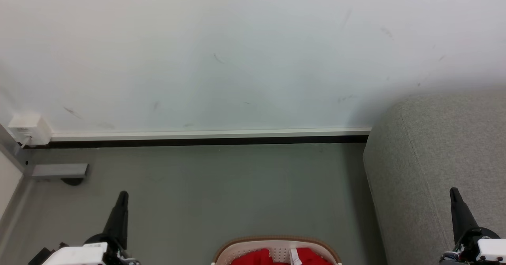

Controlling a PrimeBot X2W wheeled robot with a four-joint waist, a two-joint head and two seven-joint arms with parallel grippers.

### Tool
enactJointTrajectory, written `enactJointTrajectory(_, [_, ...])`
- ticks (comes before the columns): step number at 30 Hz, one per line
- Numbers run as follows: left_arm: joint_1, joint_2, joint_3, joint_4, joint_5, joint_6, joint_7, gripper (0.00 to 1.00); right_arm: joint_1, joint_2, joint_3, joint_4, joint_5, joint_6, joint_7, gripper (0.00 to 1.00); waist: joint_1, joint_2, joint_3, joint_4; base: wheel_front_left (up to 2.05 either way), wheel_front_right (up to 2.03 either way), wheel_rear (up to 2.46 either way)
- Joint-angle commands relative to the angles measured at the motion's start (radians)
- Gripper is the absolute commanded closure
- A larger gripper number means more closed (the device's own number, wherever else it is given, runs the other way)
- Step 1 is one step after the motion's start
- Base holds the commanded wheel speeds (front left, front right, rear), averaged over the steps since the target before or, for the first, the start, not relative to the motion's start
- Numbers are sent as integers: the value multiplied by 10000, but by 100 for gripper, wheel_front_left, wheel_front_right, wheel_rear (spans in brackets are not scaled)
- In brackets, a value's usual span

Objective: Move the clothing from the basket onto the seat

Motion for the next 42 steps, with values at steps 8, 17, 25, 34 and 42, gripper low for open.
enactJointTrajectory(8, [-72,37,14,-37,-147,-48,32,100,121,2,-23,-45,-41,-19,16,100,0,-1,0,0,0,0,0])
enactJointTrajectory(17, [-72,37,14,-37,-147,-48,32,100,121,2,-23,-45,-41,-19,15,100,0,-1,0,0,0,0,0])
enactJointTrajectory(25, [0,0,1,-2,0,0,-5,0,-1,0,4,-3,0,0,0,0,0,-1,0,0,0,0,0])
enactJointTrajectory(34, [162,-46,-100,69,49,27,-327,0,108,52,334,-36,-89,1,-246,0,0,-1,9,12,0,0,0])
enactJointTrajectory(42, [133,-36,-156,-312,509,19,-712,0,18,-64,814,-333,-416,0,-679,0,0,-1,20,14,0,0,0])
